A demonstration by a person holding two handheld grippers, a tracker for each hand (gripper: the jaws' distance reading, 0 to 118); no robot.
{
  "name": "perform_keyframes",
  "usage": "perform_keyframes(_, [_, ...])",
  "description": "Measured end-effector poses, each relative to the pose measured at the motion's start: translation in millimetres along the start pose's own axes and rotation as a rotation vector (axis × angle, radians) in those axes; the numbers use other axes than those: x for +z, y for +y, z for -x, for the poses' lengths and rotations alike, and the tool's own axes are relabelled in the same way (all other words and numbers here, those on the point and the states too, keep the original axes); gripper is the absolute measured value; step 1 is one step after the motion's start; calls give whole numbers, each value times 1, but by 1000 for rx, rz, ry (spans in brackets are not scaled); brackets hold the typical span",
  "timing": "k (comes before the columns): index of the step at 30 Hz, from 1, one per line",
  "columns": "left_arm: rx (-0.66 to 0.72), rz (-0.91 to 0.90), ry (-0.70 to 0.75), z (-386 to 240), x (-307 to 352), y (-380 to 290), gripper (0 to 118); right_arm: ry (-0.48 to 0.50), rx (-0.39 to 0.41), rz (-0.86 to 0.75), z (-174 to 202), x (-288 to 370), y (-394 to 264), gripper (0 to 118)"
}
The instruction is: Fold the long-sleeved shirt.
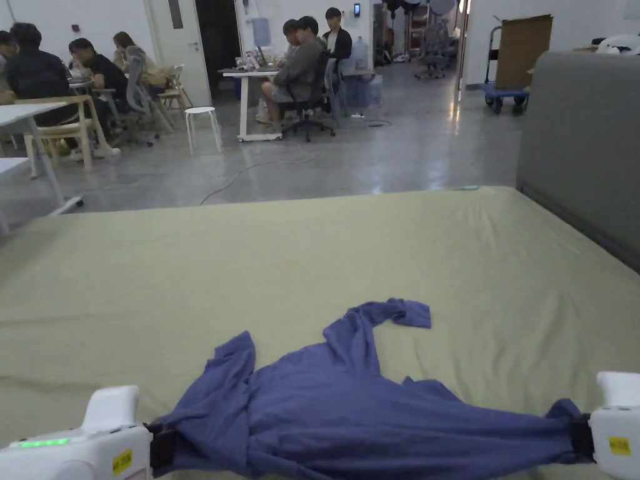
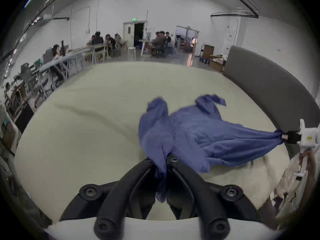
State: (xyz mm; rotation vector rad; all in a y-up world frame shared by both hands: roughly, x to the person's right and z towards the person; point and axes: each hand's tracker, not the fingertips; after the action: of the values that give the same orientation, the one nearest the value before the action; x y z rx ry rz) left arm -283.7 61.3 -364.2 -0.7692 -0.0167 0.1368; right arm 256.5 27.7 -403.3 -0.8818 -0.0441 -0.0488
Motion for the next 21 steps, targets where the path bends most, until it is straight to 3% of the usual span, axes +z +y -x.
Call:
perform_keyframes(4, [-60, 97, 1, 8, 15, -68, 7, -34, 28, 150, -8, -10, -66, 0])
perform_keyframes(8, [21, 96, -31, 21, 10, -90, 11, -4, 28, 176, -5, -22, -82, 1])
perform_keyframes(9, [47, 83, -58, 24, 11, -90, 27, -1, 34, 174, -3, -20, -82, 12])
perform_keyframes(10, [53, 78, -55, 25, 15, -90, 55, -1, 34, 169, -3, -14, -81, 38])
perform_keyframes(11, [50, 76, -22, 22, 20, -87, 100, -21, 37, 160, -2, -6, -77, 88])
perform_keyframes(12, [46, 70, -15, 22, 24, -85, 118, -31, 29, 145, -1, 0, -74, 114])
perform_keyframes(13, [40, 57, -20, 23, 31, -81, 118, -64, 18, 102, 0, 9, -69, 118])
perform_keyframes(16, [11, -23, -39, 13, 60, -61, 117, -51, -27, -2, 3, 40, -48, 118])
perform_keyframes(17, [-1, -20, -28, 8, 64, -54, 105, -43, -34, 9, 5, 44, -43, 110])
perform_keyframes(18, [-16, -17, -17, 3, 69, -49, 79, -23, -44, 41, 5, 50, -36, 89])
perform_keyframes(19, [-44, -33, -20, -3, 74, -51, 34, 9, -44, 53, 8, 53, -34, 46])
perform_keyframes(20, [-63, -48, -18, -8, 77, -51, 0, 39, -22, 30, 11, 55, -34, 0])
perform_keyframes(21, [-86, -60, -10, -14, 77, -51, 0, 22, 1, 17, 17, 54, -35, 0])
